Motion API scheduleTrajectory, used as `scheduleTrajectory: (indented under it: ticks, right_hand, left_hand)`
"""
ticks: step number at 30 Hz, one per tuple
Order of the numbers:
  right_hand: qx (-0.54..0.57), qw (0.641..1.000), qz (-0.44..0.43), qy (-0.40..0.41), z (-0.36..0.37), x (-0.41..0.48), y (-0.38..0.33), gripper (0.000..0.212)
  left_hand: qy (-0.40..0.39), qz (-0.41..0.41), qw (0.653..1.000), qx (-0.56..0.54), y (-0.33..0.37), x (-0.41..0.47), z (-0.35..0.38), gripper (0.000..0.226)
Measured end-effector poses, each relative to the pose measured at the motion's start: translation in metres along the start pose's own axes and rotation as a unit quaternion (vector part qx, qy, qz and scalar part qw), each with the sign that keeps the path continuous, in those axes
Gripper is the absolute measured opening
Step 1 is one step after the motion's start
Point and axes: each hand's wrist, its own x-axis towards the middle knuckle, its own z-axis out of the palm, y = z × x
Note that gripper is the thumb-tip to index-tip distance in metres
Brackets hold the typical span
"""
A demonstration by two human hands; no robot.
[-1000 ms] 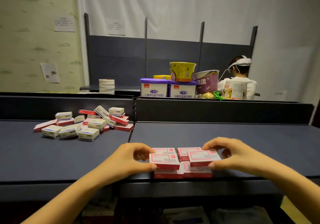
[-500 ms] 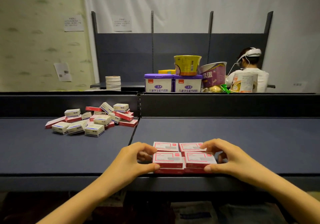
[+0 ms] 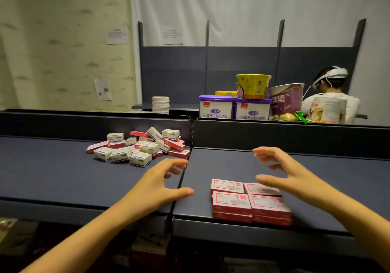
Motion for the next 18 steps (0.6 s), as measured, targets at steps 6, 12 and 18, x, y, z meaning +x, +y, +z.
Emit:
scheduleTrajectory:
  ticks: [6,12,18]
  right_hand:
    - [0.036,0.998,-0.037,-0.020,0.021,0.049,-0.042,0.052]
    - [0.032,0.999,-0.031,-0.021,0.063,0.092,-0.085,0.055]
    - [0.023,1.000,0.001,0.002,0.118,0.138,-0.130,0.050]
  left_hand:
    - [0.015,-0.002,1.000,0.006,-0.045,0.011,-0.067,0.060]
    - [0.061,-0.039,0.997,0.024,-0.126,0.033,-0.149,0.059]
    - [0.025,-0.081,0.995,0.048,-0.222,0.052,-0.211,0.065]
